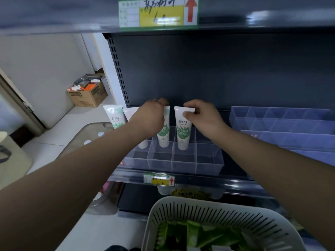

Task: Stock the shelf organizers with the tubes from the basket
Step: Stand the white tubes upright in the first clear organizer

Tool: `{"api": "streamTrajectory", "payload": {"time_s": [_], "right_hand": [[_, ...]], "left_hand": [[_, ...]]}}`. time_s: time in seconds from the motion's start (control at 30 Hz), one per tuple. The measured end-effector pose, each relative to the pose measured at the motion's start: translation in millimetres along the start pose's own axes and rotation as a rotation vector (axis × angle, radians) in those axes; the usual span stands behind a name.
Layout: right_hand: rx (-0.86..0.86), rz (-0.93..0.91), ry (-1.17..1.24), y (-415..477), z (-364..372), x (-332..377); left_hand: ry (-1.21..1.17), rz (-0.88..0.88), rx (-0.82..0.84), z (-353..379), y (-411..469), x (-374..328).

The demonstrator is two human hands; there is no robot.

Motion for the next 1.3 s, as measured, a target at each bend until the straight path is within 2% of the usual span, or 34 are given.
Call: {"api": "streamTrajectory", "payload": {"time_s": [0.13, 0.3, 0.53, 0.93, 1.3], "right_hand": [[-0.003, -0.036, -0.157, -5.9, -3.2, 0.8], [0.038, -0.211, -0.383, -28.5, -11.0, 16.0], [0.15, -0.238, -0.709, -68.3, -19.5, 21.9], [0.227, -0.216, -0.812, -142.8, -50.6, 16.2], [0.268, -0.072, -0.786, -216.8, -75.8, -22.1]], "left_hand": [[0.011, 0.03, 0.008, -6.6, -7.2, -5.5], [0.072, 0.069, -0.02, -20.2, -19.7, -19.4], [0.177, 0.072, 0.002, -31.6, -44.9, -45.6], [0.177, 0.065, 0.024, -31.7, -104.7, -93.6], [0.086, 0.15, 0.069, 12.6, -167.7, -135.5]]}}
Point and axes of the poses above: each hand's wrist, its own y-axis towards the middle knuckle, its own z-axis out of the palm, x = y × z, the point moved 6 cm from there along y, towards the middle knuckle, and after that the axes turned 9 degrees about y, right-handed, at the moved point
